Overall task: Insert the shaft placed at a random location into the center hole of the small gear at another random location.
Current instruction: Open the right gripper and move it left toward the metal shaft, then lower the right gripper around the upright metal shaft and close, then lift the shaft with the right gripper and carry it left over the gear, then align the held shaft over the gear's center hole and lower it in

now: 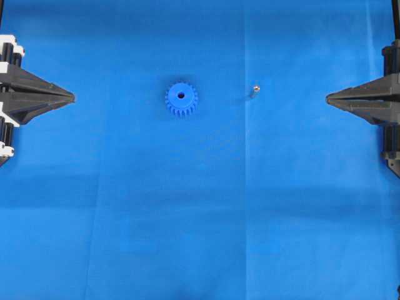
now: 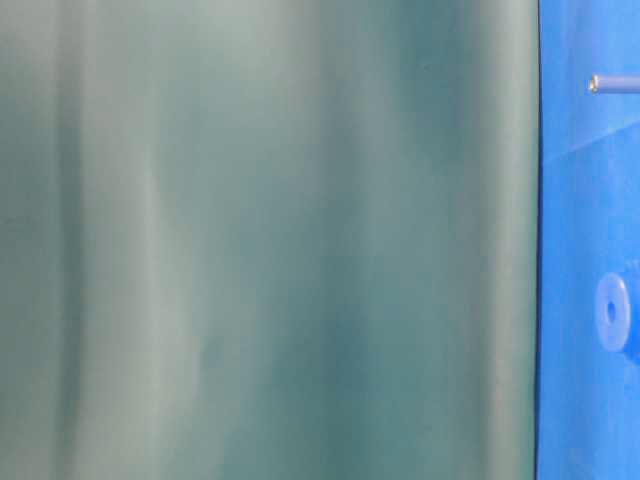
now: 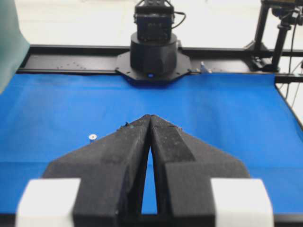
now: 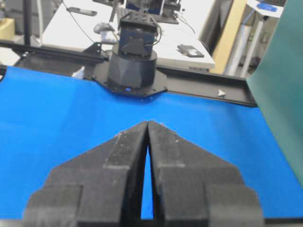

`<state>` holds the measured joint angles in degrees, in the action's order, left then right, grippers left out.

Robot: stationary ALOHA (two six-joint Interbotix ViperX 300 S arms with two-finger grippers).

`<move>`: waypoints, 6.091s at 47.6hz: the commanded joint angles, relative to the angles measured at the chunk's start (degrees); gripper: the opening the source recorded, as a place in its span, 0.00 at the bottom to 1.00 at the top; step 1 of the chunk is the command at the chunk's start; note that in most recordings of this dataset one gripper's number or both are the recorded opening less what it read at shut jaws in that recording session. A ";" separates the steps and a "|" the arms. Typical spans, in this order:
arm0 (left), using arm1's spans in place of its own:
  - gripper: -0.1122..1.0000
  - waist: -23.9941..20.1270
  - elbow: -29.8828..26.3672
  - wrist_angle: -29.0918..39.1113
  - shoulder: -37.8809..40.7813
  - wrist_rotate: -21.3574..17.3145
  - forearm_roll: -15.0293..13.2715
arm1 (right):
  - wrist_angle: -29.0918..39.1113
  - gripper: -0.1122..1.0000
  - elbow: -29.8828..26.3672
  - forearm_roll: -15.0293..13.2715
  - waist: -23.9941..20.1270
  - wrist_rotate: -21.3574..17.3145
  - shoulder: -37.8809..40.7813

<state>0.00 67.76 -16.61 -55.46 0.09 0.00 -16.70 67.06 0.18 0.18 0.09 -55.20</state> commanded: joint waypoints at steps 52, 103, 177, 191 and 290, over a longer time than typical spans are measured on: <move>0.10 -1.14 -0.62 1.93 -1.14 0.70 0.09 | -15.82 0.82 -2.29 6.06 12.39 -0.18 39.46; 0.10 -1.32 0.00 3.87 -2.02 0.79 0.09 | -24.87 0.17 -5.36 9.14 12.57 -0.18 58.71; 0.10 -1.32 0.09 4.66 -2.02 1.93 0.09 | -5.45 0.13 -23.82 8.96 10.46 0.26 54.14; 0.10 -1.32 0.09 4.83 -2.11 2.02 0.09 | -1.14 0.13 -34.10 8.79 8.79 0.35 60.29; 0.10 -1.32 0.35 5.54 -2.02 2.02 0.18 | -4.92 0.13 -36.83 8.96 8.44 -0.09 71.81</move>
<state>-1.23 68.47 -10.72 -57.83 2.20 0.09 -21.18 31.46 9.05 8.70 -0.09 17.23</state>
